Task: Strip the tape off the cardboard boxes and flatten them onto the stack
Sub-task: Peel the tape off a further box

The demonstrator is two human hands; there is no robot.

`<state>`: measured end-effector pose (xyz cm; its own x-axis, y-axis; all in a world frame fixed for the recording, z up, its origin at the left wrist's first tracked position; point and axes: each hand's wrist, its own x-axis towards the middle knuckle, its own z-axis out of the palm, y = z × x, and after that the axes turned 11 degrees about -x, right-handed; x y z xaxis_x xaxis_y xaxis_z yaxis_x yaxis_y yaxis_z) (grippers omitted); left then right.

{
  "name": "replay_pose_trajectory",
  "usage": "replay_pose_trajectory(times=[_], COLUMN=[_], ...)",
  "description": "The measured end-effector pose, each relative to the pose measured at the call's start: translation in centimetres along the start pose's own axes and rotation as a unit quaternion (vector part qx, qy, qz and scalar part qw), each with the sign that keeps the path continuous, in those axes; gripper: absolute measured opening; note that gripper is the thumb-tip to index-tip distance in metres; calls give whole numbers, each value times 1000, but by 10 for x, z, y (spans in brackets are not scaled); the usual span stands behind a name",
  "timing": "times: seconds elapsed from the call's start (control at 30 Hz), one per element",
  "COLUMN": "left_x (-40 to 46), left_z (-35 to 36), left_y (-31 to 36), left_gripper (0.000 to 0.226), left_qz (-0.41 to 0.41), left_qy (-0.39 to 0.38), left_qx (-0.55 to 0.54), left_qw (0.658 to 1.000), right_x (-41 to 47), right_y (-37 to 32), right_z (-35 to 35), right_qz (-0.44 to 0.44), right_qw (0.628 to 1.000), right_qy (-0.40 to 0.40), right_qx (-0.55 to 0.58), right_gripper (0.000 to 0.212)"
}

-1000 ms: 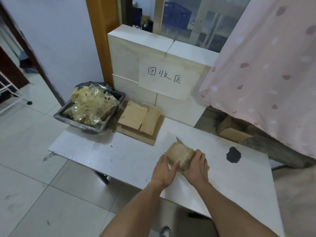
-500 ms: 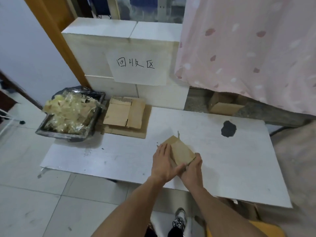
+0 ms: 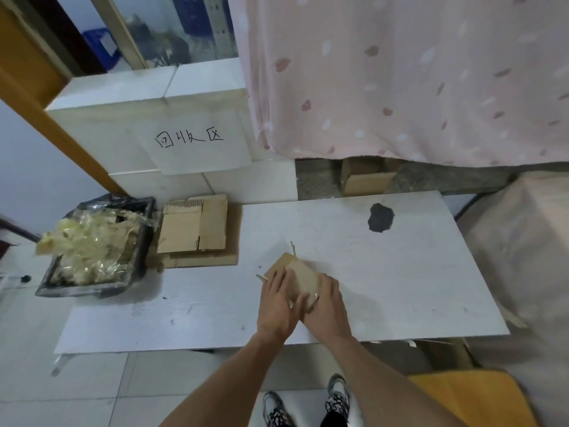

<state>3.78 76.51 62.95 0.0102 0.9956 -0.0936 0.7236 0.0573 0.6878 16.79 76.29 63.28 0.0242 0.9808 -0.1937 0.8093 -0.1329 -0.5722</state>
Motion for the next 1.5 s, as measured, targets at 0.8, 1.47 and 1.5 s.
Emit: replay_pose_trajectory(times=[0.8, 1.47, 1.5], left_x=[3, 10, 9], left_z=[2, 14, 15], left_y=[14, 20, 19], left_gripper=[103, 94, 91], left_qz=[-31, -77, -76], left_qy=[-98, -97, -93], left_qx=[95, 94, 90], left_qw=[990, 988, 989], right_x=[-6, 1, 0], right_y=[-6, -8, -6], right_z=[-31, -30, -28], right_qz=[-113, -92, -72], right_qw=[953, 931, 940], right_qy=[101, -18, -8], right_qx=[-261, -354, -332], right_gripper=[23, 30, 34])
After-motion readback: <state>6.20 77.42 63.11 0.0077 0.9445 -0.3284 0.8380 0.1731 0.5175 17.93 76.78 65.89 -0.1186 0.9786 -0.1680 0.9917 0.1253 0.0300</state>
